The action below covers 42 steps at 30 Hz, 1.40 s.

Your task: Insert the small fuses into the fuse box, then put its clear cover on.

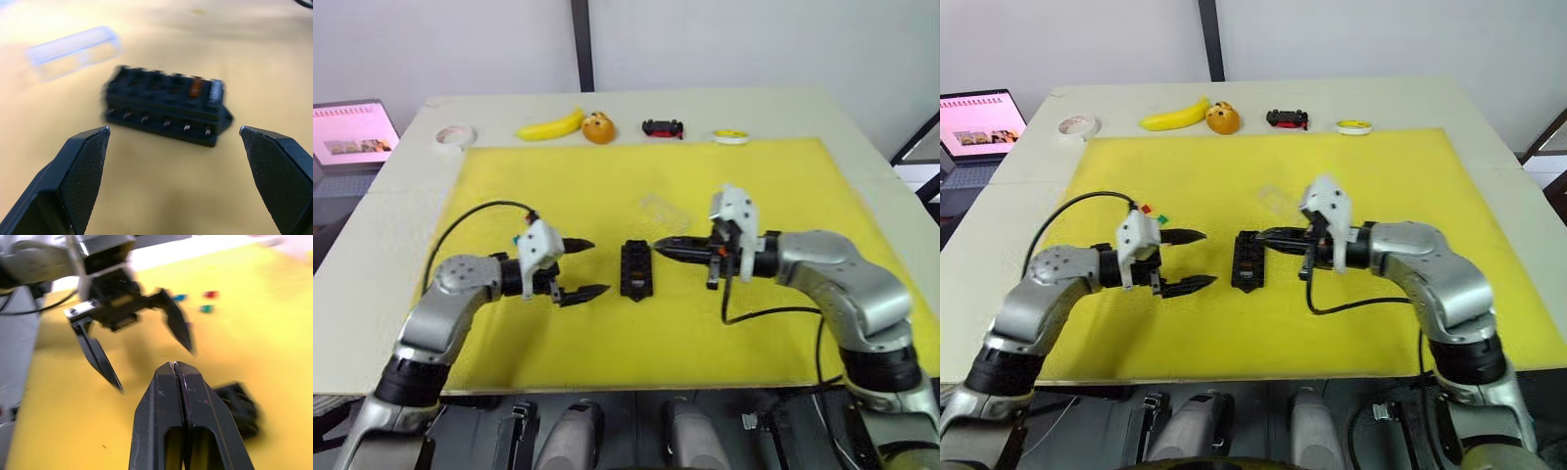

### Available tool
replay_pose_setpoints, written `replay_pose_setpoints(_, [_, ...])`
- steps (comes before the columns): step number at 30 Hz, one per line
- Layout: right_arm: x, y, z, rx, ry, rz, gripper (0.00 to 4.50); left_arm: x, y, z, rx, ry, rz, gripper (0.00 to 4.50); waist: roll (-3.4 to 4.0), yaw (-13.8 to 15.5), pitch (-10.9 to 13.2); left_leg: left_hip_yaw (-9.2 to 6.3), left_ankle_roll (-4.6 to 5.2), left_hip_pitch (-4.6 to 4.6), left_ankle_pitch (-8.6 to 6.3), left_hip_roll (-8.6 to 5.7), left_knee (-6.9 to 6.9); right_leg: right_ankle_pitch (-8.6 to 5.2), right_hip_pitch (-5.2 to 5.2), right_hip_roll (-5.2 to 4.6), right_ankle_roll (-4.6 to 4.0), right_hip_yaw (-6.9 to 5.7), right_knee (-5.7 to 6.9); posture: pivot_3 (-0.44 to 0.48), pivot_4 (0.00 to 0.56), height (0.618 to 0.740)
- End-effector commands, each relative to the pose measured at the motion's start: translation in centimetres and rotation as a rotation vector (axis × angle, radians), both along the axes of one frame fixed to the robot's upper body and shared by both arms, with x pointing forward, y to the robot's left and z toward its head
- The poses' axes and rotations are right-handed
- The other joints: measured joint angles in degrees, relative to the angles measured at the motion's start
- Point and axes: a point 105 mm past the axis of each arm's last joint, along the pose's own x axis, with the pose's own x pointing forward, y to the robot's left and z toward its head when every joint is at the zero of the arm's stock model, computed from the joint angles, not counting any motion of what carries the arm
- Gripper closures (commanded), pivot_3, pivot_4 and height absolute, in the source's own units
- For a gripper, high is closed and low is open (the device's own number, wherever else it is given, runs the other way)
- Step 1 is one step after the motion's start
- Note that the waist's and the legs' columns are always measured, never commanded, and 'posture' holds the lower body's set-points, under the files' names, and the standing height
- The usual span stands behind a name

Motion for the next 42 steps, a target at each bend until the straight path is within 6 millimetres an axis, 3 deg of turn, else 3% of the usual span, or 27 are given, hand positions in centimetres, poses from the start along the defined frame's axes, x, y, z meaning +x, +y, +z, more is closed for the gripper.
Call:
replay_pose_setpoints(1, [-0.1,-4.1,1.7,0.02,-0.049,-0.156,3.64,-1.1,3.3,1.2,-0.098,0.021,0.168,0.0,0.0,-0.09,0.0,0.0,0.0,0.0,0.0,0.0,0.0,0.0,0.0,0.0,0.0,0.01,0.0,0.0,0.15,0.74])
replay_pose_setpoints(3, [-0.2,-6.5,1.5,0.009,-0.04,-0.234,2.61,-2.2,5.3,0.8,-0.107,0.065,0.247,0.0,0.0,-0.18,0.0,0.03,0.01,0.01,-0.01,0.03,-0.03,0.0,-0.02,0.01,0.0,0.04,0.01,0.0,0.15,0.74])
replay_pose_setpoints(8, [-0.5,-13.0,0.7,-0.052,-0.004,-0.43,0.05,-6.1,12.9,-0.9,-0.119,0.207,0.534,0.0,0.02,0.04,-0.01,0.08,0.35,0.09,-0.2,0.06,-0.04,-0.01,0.07,0.02,-0.01,0.05,-0.01,0.0,0.15,0.74])
replay_pose_setpoints(14, [-0.9,-16.1,0.1,-0.141,0.039,-0.498,0.05,-8.8,21.2,-2.4,0.038,0.222,0.828,0.0,0.07,0.07,-0.05,0.15,0.39,0.18,-0.22,0.07,-0.04,-0.02,0.22,0.0,-0.03,0.03,-0.07,0.0,0.15,0.74])
replay_pose_setpoints(18, [-0.5,-15.9,0.6,-0.143,0.025,-0.492,0.05,-8.6,21.6,-2.0,0.013,0.231,0.829,0.0,0.07,0.07,-0.05,0.16,0.41,0.19,-0.24,0.08,-0.04,-0.02,0.29,-0.02,-0.03,0.02,-0.14,0.0,0.15,0.74])
replay_pose_setpoints(22, [-0.4,-14.9,0.8,-0.149,0.012,-0.458,0.05,-7.9,19.9,-1.5,-0.034,0.269,0.764,0.0,0.07,0.0,-0.06,0.16,0.42,0.17,-0.25,0.08,-0.04,-0.02,0.27,-0.06,-0.02,0.03,-0.15,0.0,0.15,0.74])
replay_pose_setpoints(29, [-0.2,-10.5,1.9,-0.055,0.018,-0.336,0.05,-5.5,17.2,0.0,-0.21,0.333,0.704,0.0,0.08,-0.06,-0.06,0.13,0.41,0.17,-0.25,0.11,-0.04,-0.01,0.23,-0.07,-0.02,0.03,-0.13,0.0,0.15,0.74])
replay_pose_setpoints(33, [-1.0,-4.2,3.5,-0.018,-0.06,-0.112,0.05,-3.8,14.9,-0.1,-0.338,0.625,0.54,0.0,0.08,-0.09,-0.06,0.11,0.38,0.14,-0.23,0.1,-0.05,-0.01,0.14,-0.01,-0.02,0.03,-0.09,0.0,0.15,0.74])
replay_pose_setpoints(35, [-1.5,-1.4,4.5,0.016,-0.092,-0.013,0.05,-2.3,14.7,0.9,-0.423,0.706,0.499,0.0,0.08,-0.17,-0.06,0.07,0.36,0.15,-0.22,0.1,-0.04,-0.01,0.12,0.04,-0.02,0.0,0.0,0.0,0.15,0.74])
replay_pose_setpoints(38, [-2.3,1.5,5.2,0.028,-0.122,0.096,0.05,0.3,15.4,1.3,-0.504,0.773,0.547,0.0,0.03,-0.1,-0.08,0.06,0.35,0.15,-0.22,0.08,0.01,-0.01,0.1,0.05,-0.01,-0.03,0.05,0.0,0.15,0.74])
replay_pose_setpoints(42, [-2.4,3.7,4.7,0.008,-0.145,0.162,0.05,1.9,15.6,1.2,-0.556,0.872,0.553,0.0,-0.05,-0.24,-0.11,0.11,0.11,0.1,-0.08,0.0,0.01,0.0,0.03,-0.03,-0.01,-0.04,0.02,0.0,0.15,0.74])
